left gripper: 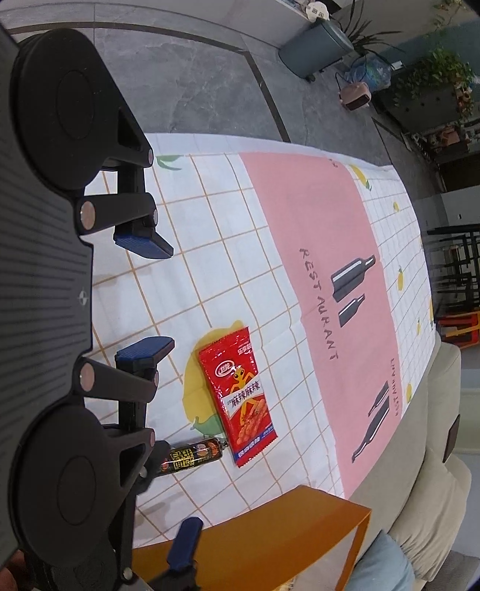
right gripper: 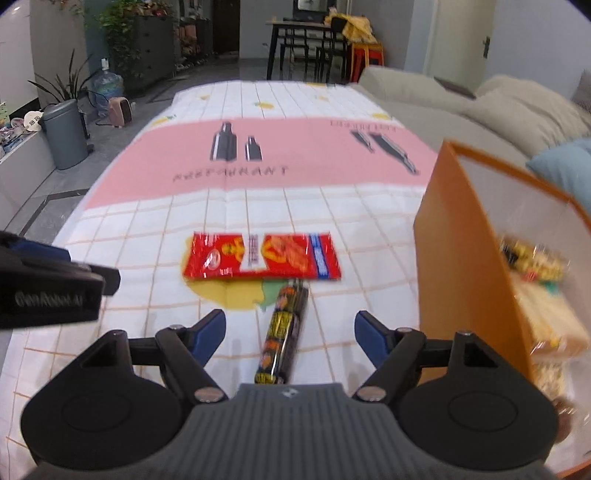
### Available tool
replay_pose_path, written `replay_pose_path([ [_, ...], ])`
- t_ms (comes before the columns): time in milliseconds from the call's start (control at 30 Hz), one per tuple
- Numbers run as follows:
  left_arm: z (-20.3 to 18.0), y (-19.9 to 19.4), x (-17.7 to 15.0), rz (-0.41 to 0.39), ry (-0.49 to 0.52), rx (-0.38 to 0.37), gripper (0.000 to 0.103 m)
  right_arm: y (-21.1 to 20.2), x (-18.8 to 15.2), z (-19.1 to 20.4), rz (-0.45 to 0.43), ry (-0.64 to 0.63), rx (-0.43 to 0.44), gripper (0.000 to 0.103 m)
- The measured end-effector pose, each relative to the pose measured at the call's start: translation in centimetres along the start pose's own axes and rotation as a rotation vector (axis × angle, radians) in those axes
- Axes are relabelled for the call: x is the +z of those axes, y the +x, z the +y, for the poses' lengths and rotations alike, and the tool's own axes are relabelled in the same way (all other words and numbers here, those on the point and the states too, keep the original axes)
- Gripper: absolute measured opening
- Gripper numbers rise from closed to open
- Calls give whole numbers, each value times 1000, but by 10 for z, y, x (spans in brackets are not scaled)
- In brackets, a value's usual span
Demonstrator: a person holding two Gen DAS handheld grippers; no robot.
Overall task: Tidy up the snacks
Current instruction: 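Grasp the sausage stick with the right tool while the left tool reaches the red strip bag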
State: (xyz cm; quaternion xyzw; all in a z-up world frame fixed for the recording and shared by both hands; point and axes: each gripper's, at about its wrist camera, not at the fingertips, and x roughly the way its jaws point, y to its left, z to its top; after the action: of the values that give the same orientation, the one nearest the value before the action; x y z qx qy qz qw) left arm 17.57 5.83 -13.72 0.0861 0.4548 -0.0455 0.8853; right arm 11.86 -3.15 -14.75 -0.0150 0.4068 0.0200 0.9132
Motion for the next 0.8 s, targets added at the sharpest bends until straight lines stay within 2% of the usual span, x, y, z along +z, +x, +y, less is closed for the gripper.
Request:
replay_pose_path([
  [100, -1, 6, -1, 12, 7, -2, 58, 9, -5, -3, 27, 22, 11, 72],
  [200, -1, 11, -2, 29, 5, -9, 58, 18, -4, -4, 49, 48, 38, 61],
  [267, -2, 15, -2, 38, 10, -9, 58, 24, -1, -3, 68, 50, 43, 48],
  [433, -8, 21, -1, 50, 37, -21, 58, 39, 1, -4, 136, 69, 59, 38],
  [567, -16, 26, 1, 42, 90, -31, 58, 41, 2, -6, 135, 56, 57, 23],
  [700, -25, 28, 7, 24, 148, -42, 58, 41, 2, -9, 132, 22, 54, 20],
  [800, -30, 30, 15, 10, 177, -66, 58, 41, 3, -18, 134, 43, 44, 20],
])
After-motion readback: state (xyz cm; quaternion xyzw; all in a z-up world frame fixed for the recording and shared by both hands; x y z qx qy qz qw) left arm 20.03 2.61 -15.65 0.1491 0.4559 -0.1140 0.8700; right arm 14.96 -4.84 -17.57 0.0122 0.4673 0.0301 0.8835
